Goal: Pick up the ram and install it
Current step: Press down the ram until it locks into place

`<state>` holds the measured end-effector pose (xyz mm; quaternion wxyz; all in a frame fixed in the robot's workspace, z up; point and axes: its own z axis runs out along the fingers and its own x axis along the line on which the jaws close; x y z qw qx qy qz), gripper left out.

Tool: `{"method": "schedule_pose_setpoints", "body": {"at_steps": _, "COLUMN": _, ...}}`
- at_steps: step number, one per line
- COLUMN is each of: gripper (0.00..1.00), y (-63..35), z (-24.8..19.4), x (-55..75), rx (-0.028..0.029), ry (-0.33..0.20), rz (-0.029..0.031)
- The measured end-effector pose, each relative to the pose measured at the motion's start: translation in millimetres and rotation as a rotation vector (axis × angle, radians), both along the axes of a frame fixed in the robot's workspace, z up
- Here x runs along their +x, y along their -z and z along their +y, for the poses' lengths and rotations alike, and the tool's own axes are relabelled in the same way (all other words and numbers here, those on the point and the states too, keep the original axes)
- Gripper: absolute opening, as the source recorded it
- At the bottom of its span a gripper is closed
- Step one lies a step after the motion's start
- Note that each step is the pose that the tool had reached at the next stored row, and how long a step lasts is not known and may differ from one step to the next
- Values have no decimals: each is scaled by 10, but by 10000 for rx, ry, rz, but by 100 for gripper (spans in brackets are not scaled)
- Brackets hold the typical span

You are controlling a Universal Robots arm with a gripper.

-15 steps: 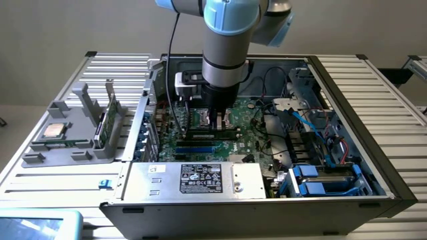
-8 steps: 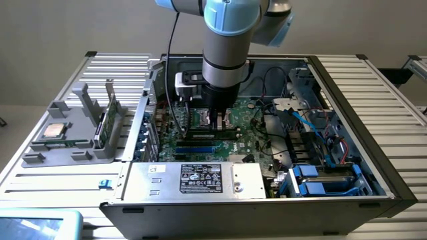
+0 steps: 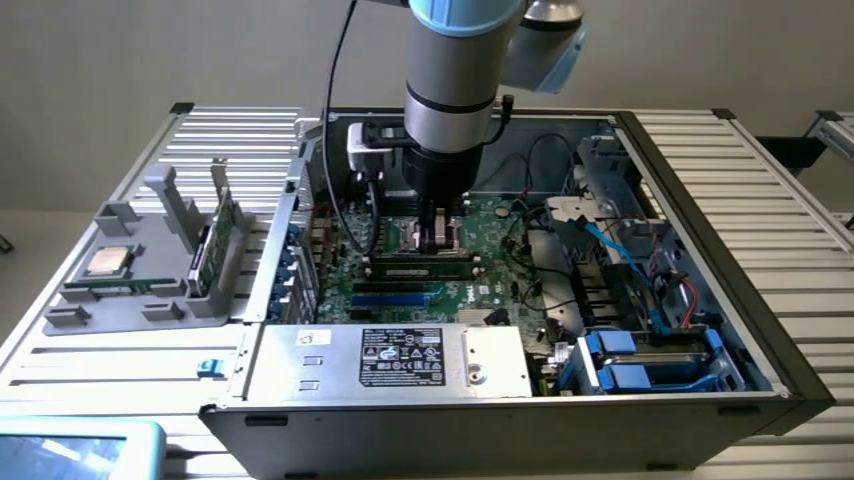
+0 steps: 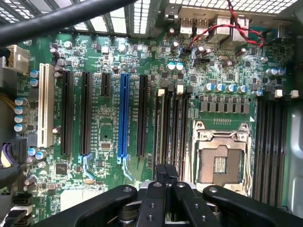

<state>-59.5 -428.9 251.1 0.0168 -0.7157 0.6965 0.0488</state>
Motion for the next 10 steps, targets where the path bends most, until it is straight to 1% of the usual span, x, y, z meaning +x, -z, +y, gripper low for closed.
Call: {"method": "schedule_pose_setpoints", "body": {"at_steps": 10, "gripper": 9, "y": -3, "z": 0, "x": 0, "rx": 1, "ry": 0, "rz": 0}}
